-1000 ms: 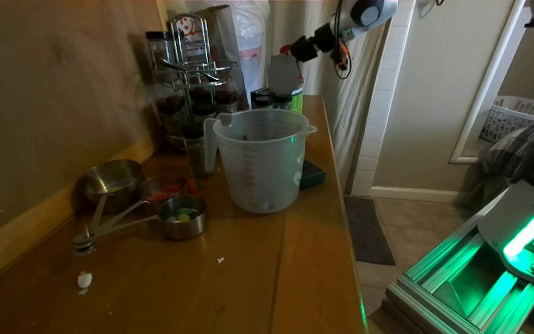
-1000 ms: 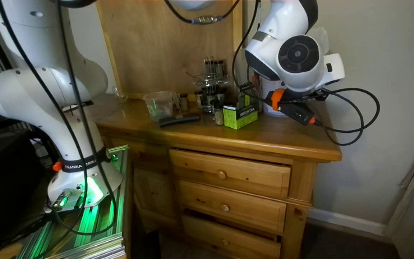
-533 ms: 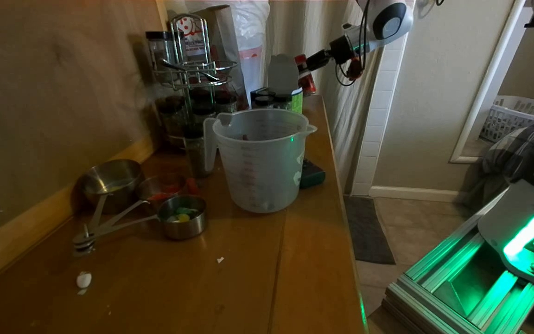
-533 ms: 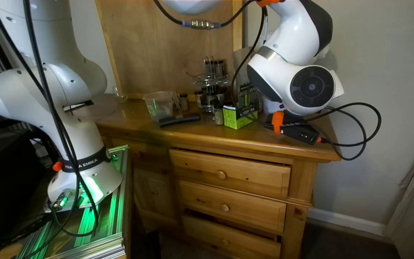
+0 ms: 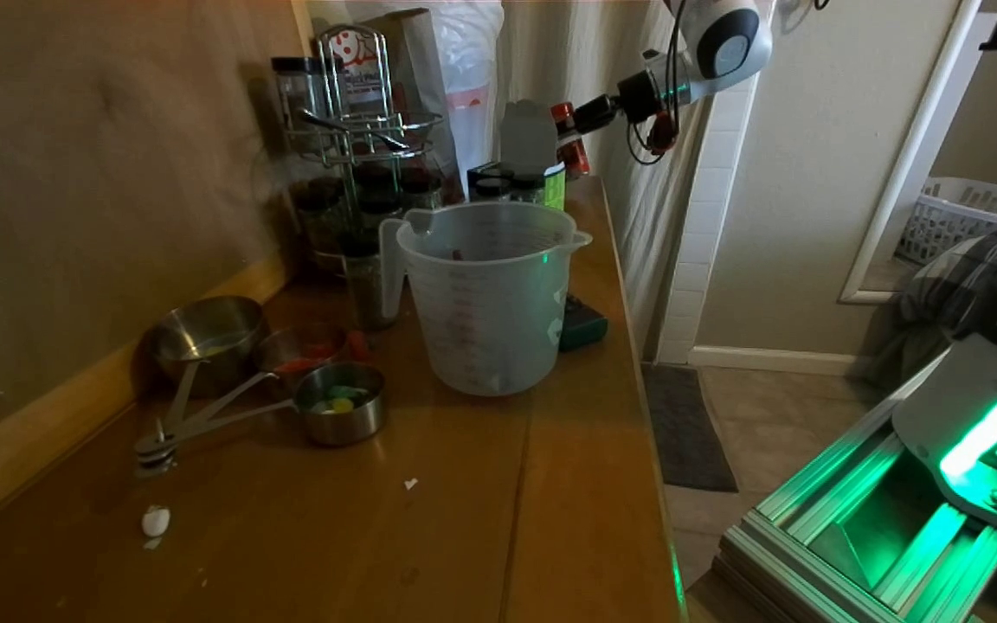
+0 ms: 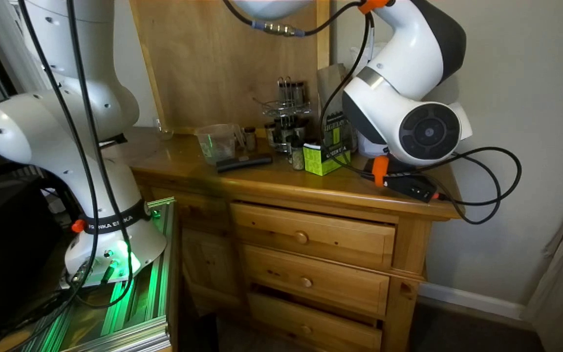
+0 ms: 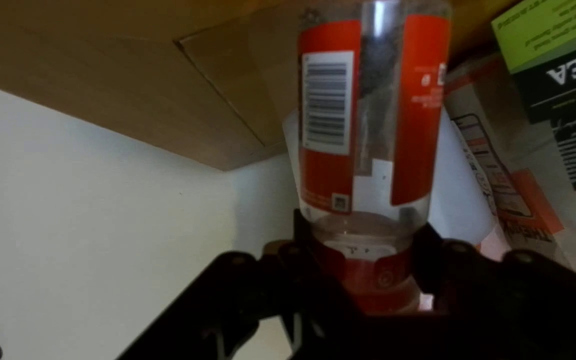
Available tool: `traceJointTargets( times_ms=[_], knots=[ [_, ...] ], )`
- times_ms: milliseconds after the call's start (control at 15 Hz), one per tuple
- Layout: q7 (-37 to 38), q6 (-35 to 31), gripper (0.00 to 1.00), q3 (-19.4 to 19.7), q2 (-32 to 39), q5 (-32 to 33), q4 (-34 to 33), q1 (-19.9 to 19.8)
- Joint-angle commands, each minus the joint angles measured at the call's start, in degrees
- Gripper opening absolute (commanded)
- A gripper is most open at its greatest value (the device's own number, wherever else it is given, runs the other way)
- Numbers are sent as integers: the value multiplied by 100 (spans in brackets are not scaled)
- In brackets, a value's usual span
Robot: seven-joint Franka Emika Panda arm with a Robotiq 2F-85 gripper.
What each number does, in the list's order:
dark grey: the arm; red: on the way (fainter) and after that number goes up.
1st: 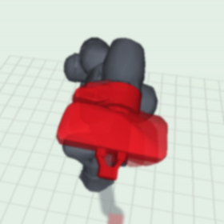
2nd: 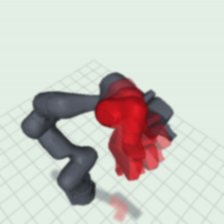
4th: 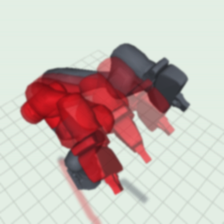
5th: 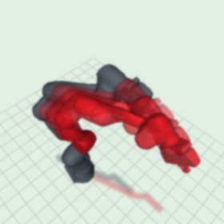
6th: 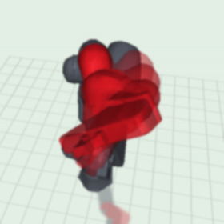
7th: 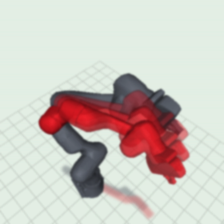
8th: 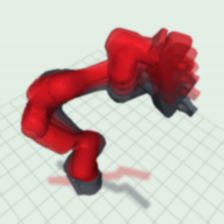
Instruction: Put the bottle upright
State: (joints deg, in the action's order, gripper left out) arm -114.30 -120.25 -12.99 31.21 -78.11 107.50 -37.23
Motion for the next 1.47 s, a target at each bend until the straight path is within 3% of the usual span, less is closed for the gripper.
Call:
traceJointTargets(
  times_ms=[0, 200, 267, 867, 1333, 1400],
  knots=[
    [-43, 406, 47, 949, -49, -373, -45, 787],
    [-38, 495, 47, 1207, -31, -487, -72, 1010],
    [-141, 442, 22, 1176, -21, -609, -88, 1023],
    [-1461, 484, 22, 1824, 155, -2398, -127, 1839],
    [-1557, 1262, 22, 2130, 588, -2407, -226, 1901],
    [-1433, 1146, 47, 2205, 432, -2302, -78, 1992]
  ],
)
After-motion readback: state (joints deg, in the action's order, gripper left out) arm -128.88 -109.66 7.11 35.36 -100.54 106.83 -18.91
